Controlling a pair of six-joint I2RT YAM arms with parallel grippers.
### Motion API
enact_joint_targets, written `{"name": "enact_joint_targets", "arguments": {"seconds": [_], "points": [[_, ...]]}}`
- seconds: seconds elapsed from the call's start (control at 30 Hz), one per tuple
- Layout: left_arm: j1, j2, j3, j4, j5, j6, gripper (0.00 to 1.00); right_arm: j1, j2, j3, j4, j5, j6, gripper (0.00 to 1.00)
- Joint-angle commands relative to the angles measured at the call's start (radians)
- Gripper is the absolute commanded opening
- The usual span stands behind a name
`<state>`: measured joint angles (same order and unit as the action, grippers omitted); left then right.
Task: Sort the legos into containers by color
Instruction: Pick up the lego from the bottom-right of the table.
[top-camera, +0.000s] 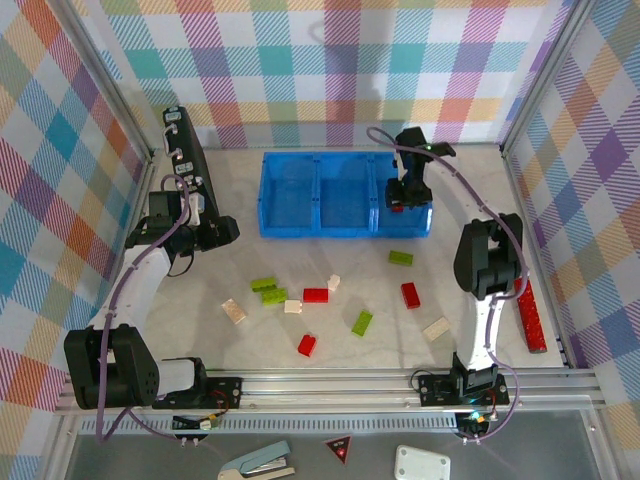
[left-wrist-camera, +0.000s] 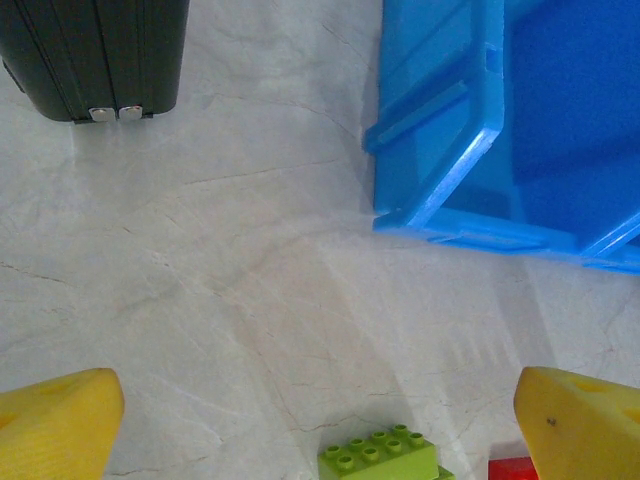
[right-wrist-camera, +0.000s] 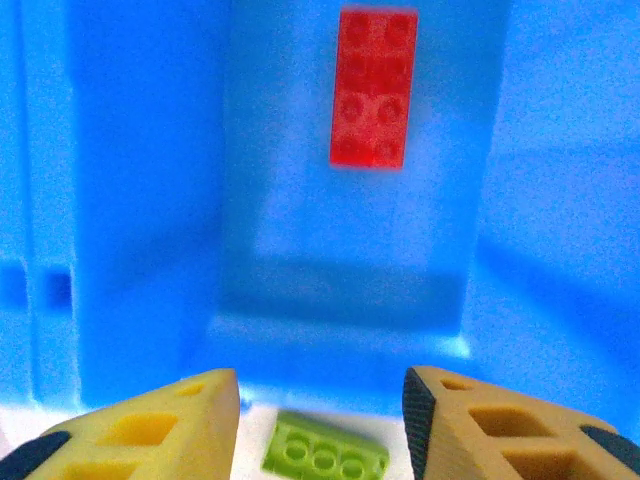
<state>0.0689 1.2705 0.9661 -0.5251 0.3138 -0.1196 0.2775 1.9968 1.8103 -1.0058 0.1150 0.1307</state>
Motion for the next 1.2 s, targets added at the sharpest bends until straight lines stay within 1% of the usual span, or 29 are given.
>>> {"name": "enact_joint_targets", "arguments": {"seconds": [0.0,0.37,0.5,0.63,0.8,0.9,1.0,1.17], "points": [[0.019,-0.023,0.024,-0.019,0.010,-0.002,1.00,0.018,-0.109,-0.092,0.008,-0.016,0.040,0.48],[0.019,-0.033,0.026,-0.024,-0.004,0.005,1.00,0.044,-0.387,-0.455,0.052,-0.011,0.110,0.50],[0.018,-0.038,0.023,-0.026,-0.005,0.005,1.00,0.045,-0.477,-0.579,0.051,0.021,0.165,0.51],[0.018,-0.039,0.023,-0.030,-0.005,0.008,1.00,0.044,-0.559,-0.705,0.063,0.015,0.220,0.54],[0.018,-0.039,0.025,-0.033,-0.011,0.010,1.00,0.045,-0.637,-0.834,0.048,0.015,0.330,0.57],[0.018,-0.029,0.035,-0.042,-0.013,0.015,1.00,0.046,-0.679,-0.892,0.046,0.030,0.418,0.57],[0.018,-0.028,0.042,-0.056,-0.019,0.021,1.00,0.046,-0.734,-0.949,0.024,0.058,0.542,0.55],[0.019,-0.040,0.041,-0.056,-0.020,0.024,1.00,0.044,-0.868,-1.051,0.009,0.055,0.715,0.53]]}}
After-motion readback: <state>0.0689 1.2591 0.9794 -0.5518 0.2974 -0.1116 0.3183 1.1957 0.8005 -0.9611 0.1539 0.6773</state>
